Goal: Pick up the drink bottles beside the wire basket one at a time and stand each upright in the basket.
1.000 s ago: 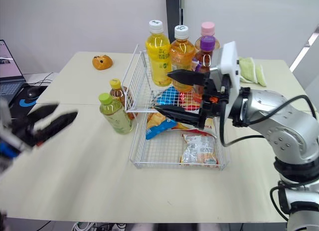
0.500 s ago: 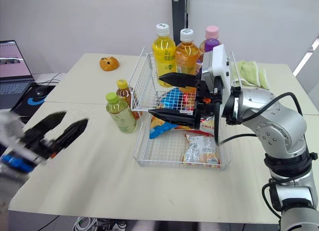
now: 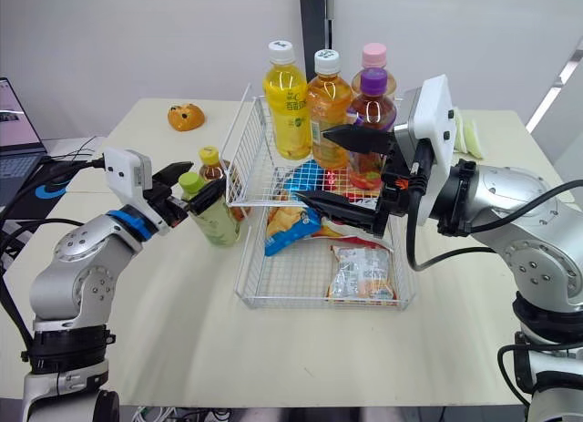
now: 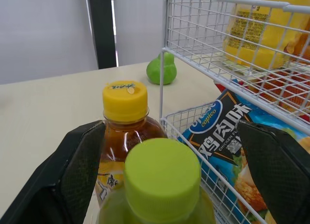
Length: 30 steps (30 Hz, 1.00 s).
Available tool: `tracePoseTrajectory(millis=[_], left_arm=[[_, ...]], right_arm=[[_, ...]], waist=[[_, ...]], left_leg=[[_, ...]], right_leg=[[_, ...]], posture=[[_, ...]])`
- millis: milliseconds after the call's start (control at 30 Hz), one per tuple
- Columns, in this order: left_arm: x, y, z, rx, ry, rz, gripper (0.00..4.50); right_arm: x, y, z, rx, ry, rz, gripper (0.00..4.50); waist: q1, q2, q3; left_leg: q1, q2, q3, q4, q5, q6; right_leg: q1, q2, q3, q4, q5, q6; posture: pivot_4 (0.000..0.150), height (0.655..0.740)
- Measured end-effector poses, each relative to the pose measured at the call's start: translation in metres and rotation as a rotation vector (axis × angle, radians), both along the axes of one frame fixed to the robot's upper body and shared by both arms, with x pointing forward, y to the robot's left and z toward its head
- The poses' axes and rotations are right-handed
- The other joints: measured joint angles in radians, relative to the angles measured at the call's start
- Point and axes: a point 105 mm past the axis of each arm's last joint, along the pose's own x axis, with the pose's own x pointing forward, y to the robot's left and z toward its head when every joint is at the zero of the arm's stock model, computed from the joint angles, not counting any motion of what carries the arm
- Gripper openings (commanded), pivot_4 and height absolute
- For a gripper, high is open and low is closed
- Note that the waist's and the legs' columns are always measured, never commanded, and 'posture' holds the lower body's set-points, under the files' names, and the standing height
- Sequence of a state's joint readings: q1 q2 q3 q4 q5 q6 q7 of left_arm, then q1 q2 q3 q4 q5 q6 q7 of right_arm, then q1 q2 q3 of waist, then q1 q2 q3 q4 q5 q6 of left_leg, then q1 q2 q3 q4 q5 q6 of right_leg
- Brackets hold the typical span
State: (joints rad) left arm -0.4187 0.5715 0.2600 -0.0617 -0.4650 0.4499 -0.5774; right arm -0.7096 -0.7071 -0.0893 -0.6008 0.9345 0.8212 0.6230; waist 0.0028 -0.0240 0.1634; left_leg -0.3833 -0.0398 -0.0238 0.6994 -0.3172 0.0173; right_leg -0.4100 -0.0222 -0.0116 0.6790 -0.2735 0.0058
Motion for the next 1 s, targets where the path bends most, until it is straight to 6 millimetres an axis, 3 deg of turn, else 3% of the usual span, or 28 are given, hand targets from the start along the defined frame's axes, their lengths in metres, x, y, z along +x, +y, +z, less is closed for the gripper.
tracePoseTrajectory(millis=[300,533,667,767,1000], left_arm=[[0.004,0.006,-0.004,0.014,0.001,0.027,1.46],[0.0,0.005,-0.005,0.005,-0.004,0.006,1.38],[-0.009,0.014,0.002,-0.034,0.039,-0.069,1.38],[-0.018,0.027,0.026,-0.018,0.074,-0.145,1.38],[-0.048,0.023,0.128,0.026,-0.021,-0.377,1.38]], right_arm=[[0.001,-0.002,-0.002,0.008,0.012,-0.029,4.5],[0.001,-0.002,-0.002,0.007,0.012,-0.032,4.5],[0.001,-0.002,-0.002,0.007,0.012,-0.032,4.5],[0.002,-0.002,-0.002,0.007,0.013,-0.031,4.5],[0.005,0.001,0.002,0.027,0.004,-0.006,4.5]], waist=[[-0.001,0.0,0.0],[-0.001,0.0,0.0],[-0.002,0.0,0.0],[-0.004,-0.002,0.002],[-0.002,-0.003,0.002]], left_leg=[[0.0,0.0,0.0,0.0,0.0,0.0],[0.0,0.0,0.0,0.0,0.0,0.0],[-0.002,0.0,0.0,0.0,0.0,0.0],[-0.004,0.0,0.0,0.0,0.002,-0.004],[-0.013,0.0,-0.001,0.002,0.003,-0.004]], right_leg=[[0.0,0.0,0.0,0.0,0.0,0.0],[0.0,0.0,0.0,0.0,0.0,0.0],[-0.002,0.0,0.0,0.0,0.0,0.0],[-0.004,0.0,0.0,0.0,0.0,0.0],[-0.012,0.0,-0.001,0.001,0.0,0.0]], posture=[[0.15,0.74],[0.15,0.74],[0.15,0.74],[0.15,0.74],[0.15,0.74]])
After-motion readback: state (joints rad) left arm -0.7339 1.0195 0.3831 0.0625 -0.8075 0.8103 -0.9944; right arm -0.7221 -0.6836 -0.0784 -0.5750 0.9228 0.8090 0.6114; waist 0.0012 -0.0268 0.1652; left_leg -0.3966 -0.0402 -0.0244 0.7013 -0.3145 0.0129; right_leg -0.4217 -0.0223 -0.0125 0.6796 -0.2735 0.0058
